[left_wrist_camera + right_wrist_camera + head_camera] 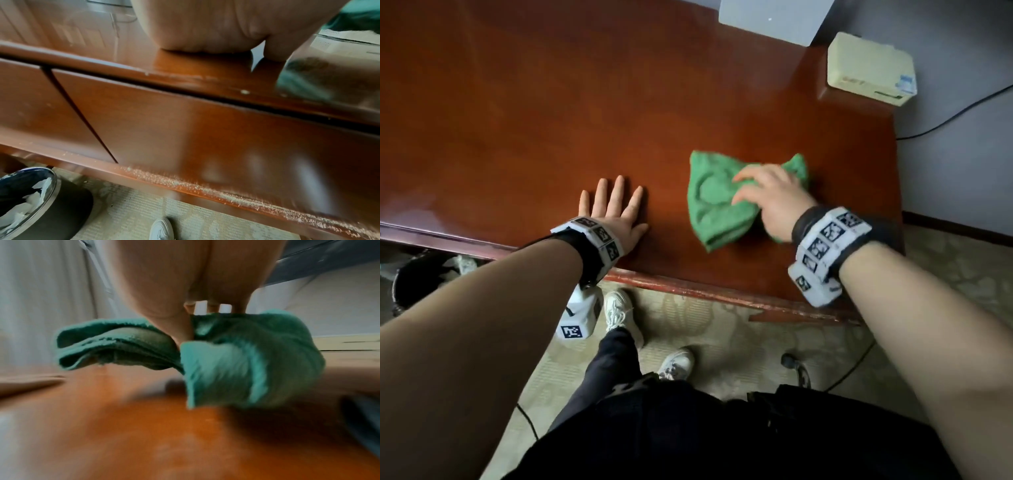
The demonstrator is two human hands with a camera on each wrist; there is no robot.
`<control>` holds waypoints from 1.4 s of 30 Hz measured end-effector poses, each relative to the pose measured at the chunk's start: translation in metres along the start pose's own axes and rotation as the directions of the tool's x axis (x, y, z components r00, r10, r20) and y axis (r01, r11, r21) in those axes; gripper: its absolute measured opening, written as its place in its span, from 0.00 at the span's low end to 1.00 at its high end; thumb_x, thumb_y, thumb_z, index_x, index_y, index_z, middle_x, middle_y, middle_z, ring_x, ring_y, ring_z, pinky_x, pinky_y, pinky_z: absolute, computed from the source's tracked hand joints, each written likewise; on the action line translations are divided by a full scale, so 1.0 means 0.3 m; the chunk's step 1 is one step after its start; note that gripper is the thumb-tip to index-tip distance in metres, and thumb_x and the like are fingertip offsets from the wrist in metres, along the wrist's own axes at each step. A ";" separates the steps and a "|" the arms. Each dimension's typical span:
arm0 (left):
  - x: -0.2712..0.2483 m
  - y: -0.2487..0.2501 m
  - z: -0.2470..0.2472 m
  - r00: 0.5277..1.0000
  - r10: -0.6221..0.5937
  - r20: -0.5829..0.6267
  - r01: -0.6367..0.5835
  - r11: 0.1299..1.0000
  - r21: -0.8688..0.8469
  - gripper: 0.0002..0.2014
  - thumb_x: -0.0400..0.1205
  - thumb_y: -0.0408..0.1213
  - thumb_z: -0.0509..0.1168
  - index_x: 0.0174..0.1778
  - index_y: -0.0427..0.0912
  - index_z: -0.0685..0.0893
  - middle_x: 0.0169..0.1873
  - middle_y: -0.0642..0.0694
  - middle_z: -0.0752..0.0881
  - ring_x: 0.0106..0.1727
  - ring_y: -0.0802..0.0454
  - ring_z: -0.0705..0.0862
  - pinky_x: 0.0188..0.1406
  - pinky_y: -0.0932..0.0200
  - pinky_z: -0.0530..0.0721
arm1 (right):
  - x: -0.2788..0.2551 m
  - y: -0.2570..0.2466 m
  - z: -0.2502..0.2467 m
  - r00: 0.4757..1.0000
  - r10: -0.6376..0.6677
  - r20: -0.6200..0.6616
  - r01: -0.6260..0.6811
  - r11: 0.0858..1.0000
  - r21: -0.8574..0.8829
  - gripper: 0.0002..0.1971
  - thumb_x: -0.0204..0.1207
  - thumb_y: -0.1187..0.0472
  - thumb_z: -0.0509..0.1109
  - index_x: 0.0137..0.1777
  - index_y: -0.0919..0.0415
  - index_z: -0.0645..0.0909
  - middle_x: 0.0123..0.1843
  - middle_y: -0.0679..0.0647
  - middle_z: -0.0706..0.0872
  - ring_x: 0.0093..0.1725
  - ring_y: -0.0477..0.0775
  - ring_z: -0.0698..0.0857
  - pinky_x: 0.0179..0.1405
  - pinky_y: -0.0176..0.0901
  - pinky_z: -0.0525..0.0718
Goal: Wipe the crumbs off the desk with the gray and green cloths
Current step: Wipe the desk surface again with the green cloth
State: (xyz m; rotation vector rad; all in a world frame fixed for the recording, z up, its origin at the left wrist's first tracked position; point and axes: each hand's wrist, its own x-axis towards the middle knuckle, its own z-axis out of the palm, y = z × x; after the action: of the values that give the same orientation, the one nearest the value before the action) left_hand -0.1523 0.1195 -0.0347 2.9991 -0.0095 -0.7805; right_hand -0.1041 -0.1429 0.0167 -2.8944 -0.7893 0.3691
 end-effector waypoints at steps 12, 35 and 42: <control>0.002 0.007 0.004 1.000 -0.001 -0.027 0.001 1.000 -0.003 0.31 0.85 0.57 0.45 0.82 0.56 0.40 0.82 0.47 0.36 0.82 0.42 0.36 0.80 0.42 0.38 | -0.053 -0.109 0.111 0.989 0.062 0.132 -0.062 0.998 -0.003 0.33 0.69 0.76 0.59 0.71 0.46 0.70 0.81 0.52 0.57 0.82 0.61 0.52 0.79 0.56 0.52; -0.001 0.013 -0.012 0.999 -0.022 0.026 0.021 1.000 0.023 0.31 0.85 0.57 0.42 0.81 0.55 0.36 0.81 0.47 0.33 0.82 0.43 0.34 0.80 0.41 0.37 | 0.096 0.341 -0.003 0.743 0.646 0.173 -0.663 0.746 0.060 0.40 0.79 0.50 0.66 0.84 0.49 0.44 0.85 0.60 0.49 0.81 0.63 0.59 0.79 0.54 0.61; -0.003 0.015 -0.010 0.999 -0.021 0.024 0.021 1.000 0.015 0.32 0.85 0.57 0.43 0.81 0.56 0.36 0.81 0.47 0.34 0.82 0.42 0.34 0.80 0.41 0.38 | 0.116 0.038 0.010 0.936 0.346 0.069 -0.344 0.938 -0.033 0.27 0.82 0.59 0.58 0.80 0.52 0.58 0.82 0.58 0.62 0.73 0.63 0.73 0.65 0.49 0.74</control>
State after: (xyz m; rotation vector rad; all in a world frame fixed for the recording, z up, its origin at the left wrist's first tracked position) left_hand -0.1515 0.1150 -0.0316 3.0084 0.0159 -0.8223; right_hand -0.0704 -0.1347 0.0047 -3.0510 -0.2864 0.5062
